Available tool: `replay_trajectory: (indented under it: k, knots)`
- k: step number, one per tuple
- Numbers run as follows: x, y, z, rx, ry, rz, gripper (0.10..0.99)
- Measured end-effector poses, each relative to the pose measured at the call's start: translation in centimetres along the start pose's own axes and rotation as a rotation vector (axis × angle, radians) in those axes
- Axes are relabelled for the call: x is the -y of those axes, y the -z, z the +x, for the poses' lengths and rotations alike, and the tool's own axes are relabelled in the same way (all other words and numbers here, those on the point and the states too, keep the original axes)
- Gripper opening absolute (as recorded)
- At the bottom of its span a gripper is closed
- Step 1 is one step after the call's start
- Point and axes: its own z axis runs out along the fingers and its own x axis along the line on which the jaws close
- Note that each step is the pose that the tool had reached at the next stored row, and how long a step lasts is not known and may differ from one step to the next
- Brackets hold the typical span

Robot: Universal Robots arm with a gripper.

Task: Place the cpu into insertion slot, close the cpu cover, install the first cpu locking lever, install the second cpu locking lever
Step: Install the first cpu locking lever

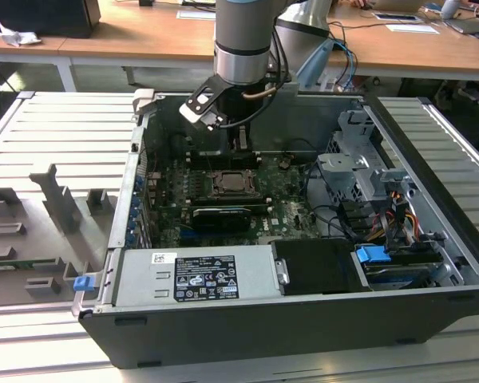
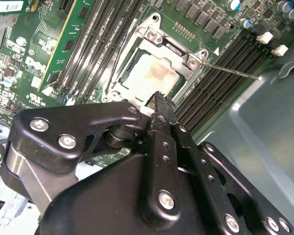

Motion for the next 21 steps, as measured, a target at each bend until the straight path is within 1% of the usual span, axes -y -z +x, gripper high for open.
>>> replay_trajectory:
  k: [7, 9, 11, 13, 14, 16, 18, 19, 21]
  knots:
    - [-0.04, 1.81, 0.03, 0.0000, 0.000, 0.000, 0.106]
    - [-0.06, 2.72, 0.04, 0.0005, 0.000, 0.000, 0.106]
    - [-0.07, 3.31, 0.05, 0.0008, 0.000, 0.000, 0.106]
    - [-0.07, 3.36, 0.05, 0.0006, 0.001, 0.000, 0.106]
    - [-0.07, 3.36, 0.05, 0.0006, 0.016, 0.000, 0.106]
    - [-0.07, 3.37, 0.05, 0.0000, 0.056, 0.001, 0.106]
    - [-0.07, 3.37, 0.05, -0.0013, 0.122, 0.002, 0.106]
    - [-0.08, 3.36, 0.05, -0.0019, 0.143, 0.002, 0.106]
    - [-0.08, 3.37, 0.05, -0.0023, 0.164, 0.003, 0.106]
